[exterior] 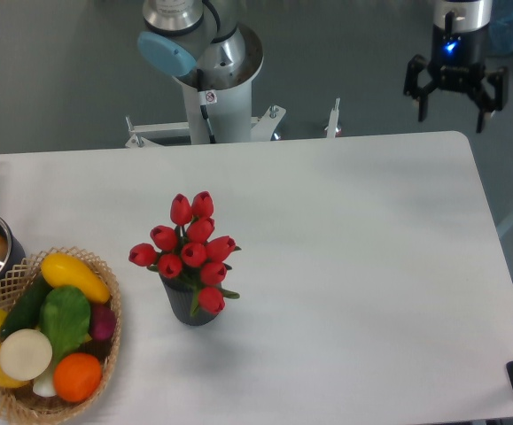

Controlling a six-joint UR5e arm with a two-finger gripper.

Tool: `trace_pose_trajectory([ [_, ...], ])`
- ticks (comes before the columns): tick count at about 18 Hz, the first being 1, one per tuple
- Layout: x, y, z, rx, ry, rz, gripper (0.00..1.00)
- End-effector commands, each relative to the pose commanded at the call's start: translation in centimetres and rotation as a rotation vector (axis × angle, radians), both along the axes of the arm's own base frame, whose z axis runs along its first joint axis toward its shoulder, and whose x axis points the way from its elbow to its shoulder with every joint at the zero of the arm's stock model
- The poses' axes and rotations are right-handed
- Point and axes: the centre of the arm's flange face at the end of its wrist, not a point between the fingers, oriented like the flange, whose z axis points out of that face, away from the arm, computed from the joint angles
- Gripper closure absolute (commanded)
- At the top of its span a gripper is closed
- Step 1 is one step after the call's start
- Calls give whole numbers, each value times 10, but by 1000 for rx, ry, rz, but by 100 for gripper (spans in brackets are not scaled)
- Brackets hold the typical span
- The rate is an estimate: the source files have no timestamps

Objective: Pick up the flowers from the vase
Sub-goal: 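Move the open gripper down toward the red tulip stems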

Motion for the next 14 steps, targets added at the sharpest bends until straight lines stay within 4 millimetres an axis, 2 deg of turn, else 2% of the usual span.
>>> trace_pose_trajectory([
  [7, 11, 22, -13, 186, -84, -8, 0],
  [14, 35, 83, -12, 225, -138, -71, 0],
])
